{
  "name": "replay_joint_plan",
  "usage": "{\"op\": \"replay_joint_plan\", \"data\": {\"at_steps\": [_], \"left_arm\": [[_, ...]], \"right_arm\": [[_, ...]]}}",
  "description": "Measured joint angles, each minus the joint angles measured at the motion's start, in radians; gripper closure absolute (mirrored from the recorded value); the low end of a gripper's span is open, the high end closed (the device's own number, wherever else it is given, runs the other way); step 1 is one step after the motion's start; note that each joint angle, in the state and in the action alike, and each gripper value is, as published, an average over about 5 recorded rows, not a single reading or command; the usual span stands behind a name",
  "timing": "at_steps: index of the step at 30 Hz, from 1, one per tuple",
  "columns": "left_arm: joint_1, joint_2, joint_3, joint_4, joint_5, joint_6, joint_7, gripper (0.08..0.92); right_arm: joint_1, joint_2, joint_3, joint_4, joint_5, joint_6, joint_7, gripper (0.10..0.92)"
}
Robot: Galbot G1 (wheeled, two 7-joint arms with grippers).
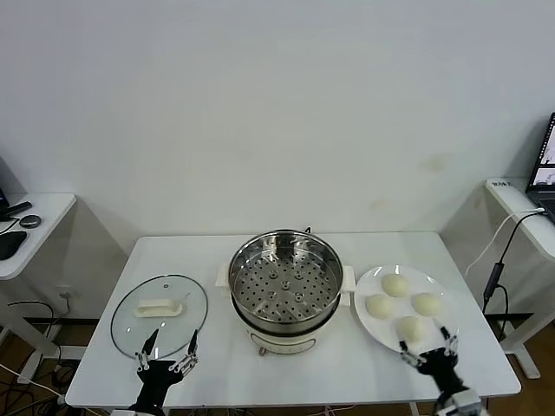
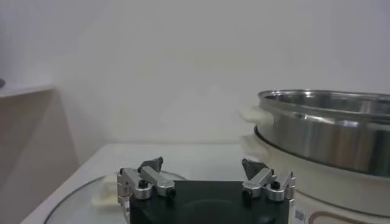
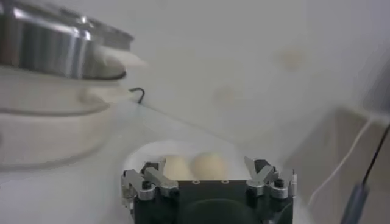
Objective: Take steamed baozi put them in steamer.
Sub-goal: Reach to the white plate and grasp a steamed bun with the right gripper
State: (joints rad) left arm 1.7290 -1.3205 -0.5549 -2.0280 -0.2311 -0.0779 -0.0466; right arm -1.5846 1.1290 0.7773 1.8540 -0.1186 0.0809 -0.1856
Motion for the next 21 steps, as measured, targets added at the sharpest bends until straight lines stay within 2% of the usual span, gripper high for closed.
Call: {"op": "replay_joint_plan", "data": {"at_steps": [10, 21], "left_arm": [[-0.011, 0.005, -0.019, 0.002, 0.023, -0.037, 0.037, 0.177], [-0.008, -0.009, -0.042, -0.008, 0.058, -0.061, 0.049, 0.177]], "right_arm": [[0.217, -0.258, -0.056, -0.144, -0.173, 0.017, -0.16, 0.203], [0.65, -0.436, -0.39, -0.378, -0.276, 0.008, -0.468, 0.203]]}}
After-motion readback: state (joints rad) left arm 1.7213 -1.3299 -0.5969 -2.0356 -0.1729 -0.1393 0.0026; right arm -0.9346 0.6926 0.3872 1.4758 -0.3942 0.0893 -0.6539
